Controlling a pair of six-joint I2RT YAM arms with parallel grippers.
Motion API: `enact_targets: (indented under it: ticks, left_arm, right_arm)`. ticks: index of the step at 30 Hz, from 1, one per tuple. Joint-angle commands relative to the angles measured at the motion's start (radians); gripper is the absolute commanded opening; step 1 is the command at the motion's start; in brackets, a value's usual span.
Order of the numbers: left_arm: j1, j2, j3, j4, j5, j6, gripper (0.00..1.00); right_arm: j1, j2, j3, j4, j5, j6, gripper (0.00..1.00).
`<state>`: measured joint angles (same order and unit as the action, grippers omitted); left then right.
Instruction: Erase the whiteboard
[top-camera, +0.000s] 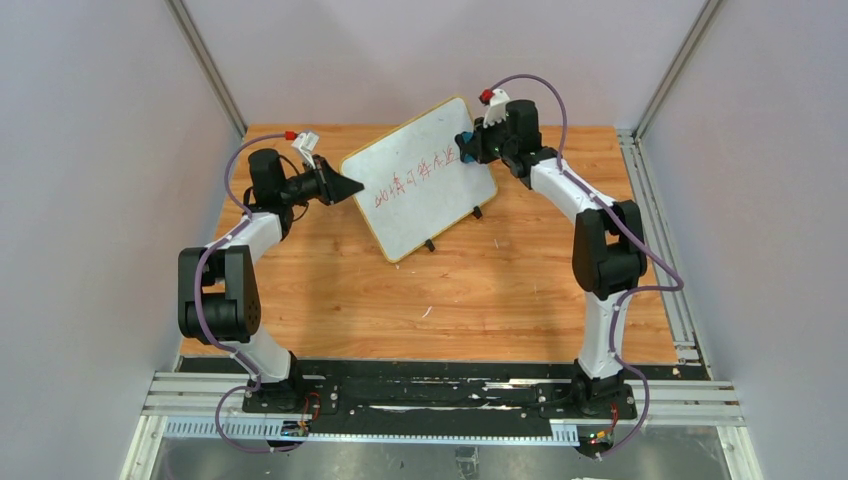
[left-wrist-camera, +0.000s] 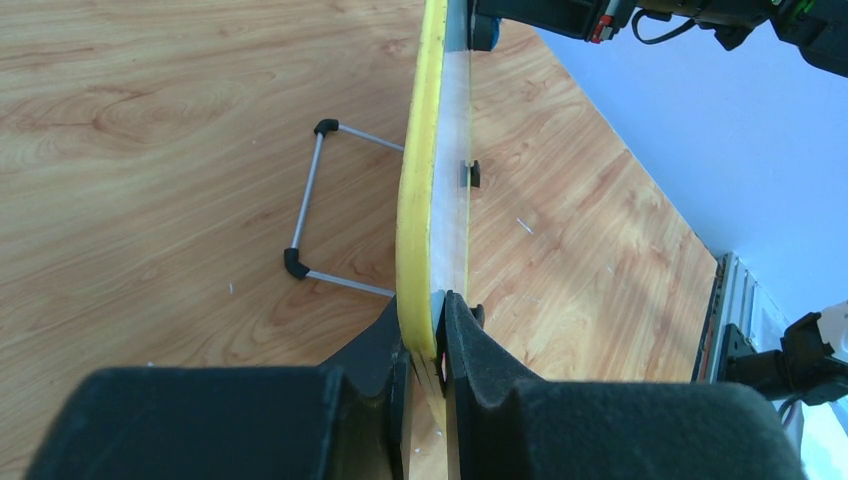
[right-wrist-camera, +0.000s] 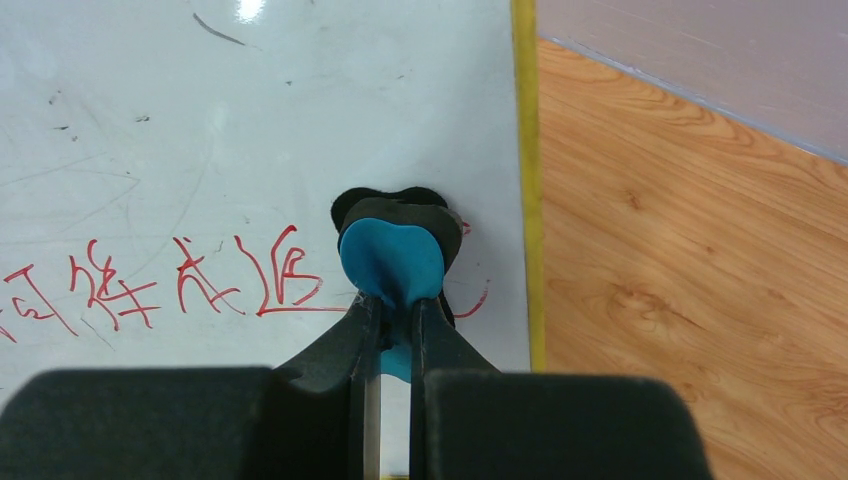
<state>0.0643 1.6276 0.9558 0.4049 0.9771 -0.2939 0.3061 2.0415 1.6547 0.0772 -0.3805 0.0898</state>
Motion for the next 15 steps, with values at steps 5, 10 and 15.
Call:
enact_targets:
  ticks: [5, 10, 15]
  left_arm:
    - [0.001, 0.022, -0.007, -0.076, -0.04, 0.118, 0.0]
    - [0.002, 0.023, -0.008, -0.081, -0.038, 0.121, 0.0]
    - [0.002, 0.024, -0.003, -0.091, -0.04, 0.128, 0.0]
  right_arm:
    - [0.028, 0.019, 0.032, -0.035, 0.007, -0.024, 0.01]
    - [-0.024, 0.065, 0.096, -0.072, 0.016, -0.025, 0.01]
    - [-0.054, 0.081, 0.141, -0.103, 0.017, -0.032, 0.01]
